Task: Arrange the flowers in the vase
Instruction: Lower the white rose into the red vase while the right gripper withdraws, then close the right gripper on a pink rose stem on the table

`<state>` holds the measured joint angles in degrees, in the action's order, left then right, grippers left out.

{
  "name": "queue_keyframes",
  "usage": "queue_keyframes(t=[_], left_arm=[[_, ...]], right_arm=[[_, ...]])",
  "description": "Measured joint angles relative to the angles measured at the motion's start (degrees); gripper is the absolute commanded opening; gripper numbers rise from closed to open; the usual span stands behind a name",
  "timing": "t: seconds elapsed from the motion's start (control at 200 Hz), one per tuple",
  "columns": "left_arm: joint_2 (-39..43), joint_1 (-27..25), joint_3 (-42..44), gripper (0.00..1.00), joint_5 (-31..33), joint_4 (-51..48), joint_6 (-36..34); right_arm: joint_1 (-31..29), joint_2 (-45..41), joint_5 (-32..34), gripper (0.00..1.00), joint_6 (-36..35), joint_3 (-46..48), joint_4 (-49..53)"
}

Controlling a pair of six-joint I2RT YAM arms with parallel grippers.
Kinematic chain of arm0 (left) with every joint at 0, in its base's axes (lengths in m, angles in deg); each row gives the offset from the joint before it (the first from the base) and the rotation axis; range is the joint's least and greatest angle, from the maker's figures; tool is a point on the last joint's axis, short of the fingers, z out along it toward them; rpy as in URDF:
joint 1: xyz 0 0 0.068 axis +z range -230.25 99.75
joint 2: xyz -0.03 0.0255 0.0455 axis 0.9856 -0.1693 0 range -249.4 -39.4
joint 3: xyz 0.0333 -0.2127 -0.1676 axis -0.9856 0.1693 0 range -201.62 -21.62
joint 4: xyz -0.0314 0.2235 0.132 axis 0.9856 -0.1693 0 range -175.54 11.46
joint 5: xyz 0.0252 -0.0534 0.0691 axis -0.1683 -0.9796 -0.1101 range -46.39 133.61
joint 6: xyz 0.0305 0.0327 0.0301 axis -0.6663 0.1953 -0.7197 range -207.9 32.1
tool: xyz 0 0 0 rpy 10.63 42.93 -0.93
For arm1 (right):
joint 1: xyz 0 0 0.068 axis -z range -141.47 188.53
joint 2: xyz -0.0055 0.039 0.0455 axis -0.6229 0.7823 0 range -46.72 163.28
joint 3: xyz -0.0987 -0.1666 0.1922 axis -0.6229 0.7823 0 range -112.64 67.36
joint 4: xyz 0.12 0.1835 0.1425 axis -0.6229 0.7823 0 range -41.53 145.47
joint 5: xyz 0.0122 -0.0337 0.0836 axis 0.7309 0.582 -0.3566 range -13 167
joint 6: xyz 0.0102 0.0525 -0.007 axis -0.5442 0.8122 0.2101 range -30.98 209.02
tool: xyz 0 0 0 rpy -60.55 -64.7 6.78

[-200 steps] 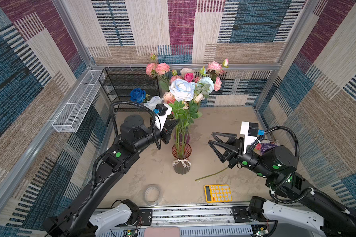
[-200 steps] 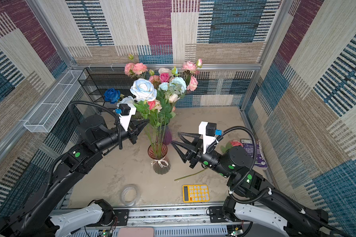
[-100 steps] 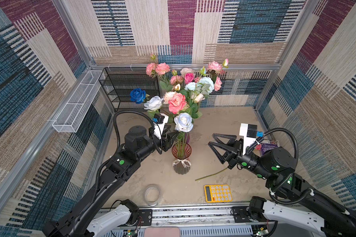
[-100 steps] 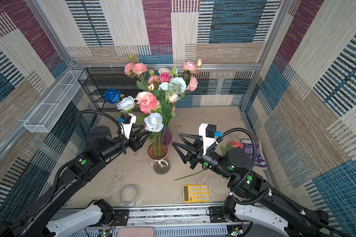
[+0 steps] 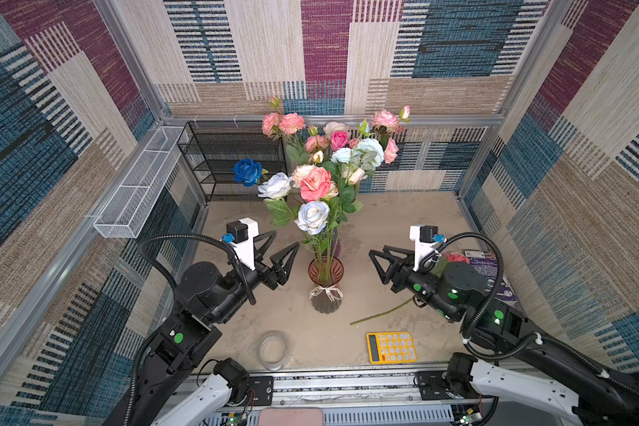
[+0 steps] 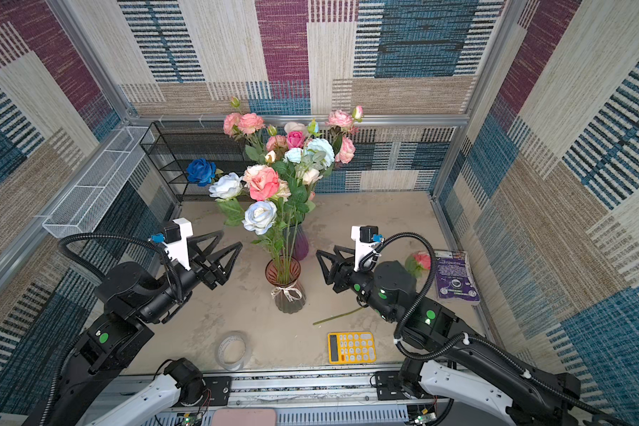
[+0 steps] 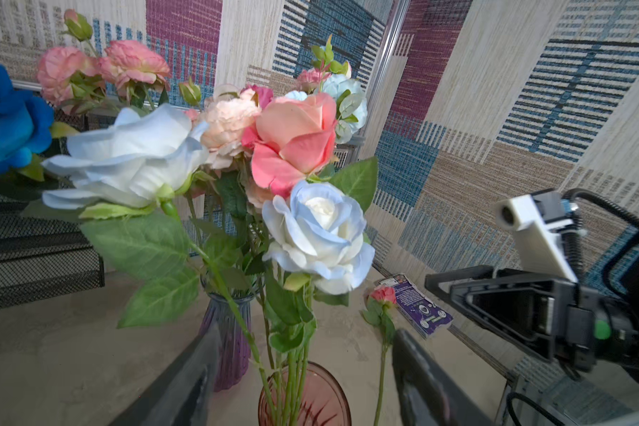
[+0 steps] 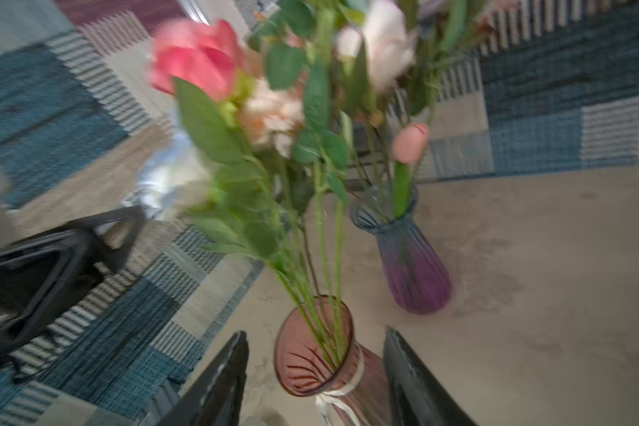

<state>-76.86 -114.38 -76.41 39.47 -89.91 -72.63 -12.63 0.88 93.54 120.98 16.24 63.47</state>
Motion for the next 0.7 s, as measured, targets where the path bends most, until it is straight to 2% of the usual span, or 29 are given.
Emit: queue_keyframes(t=[0.195,0.396,0.566,0.701], left_arm=[[3.98,0.0,3.39,0.85,2.45,-1.75,4.35],[5.46,0.0,5.57,0.84,2.43,-3.04,7.76],[7.3,-0.02,8.33,0.83,2.27,-3.04,10.49],[7.17,-0.02,8.5,0.82,2.01,-3.02,11.82]], right_arm=[[17.94,4.37,-1.64,0.58,9.4,5.57,7.28],[32.87,11.34,-6.05,0.58,12.9,11.02,10.03],[41.33,17.2,-8.5,0.57,13.2,14.29,10.8],[44.06,21.59,-7.91,0.55,13.18,14.84,11.87]])
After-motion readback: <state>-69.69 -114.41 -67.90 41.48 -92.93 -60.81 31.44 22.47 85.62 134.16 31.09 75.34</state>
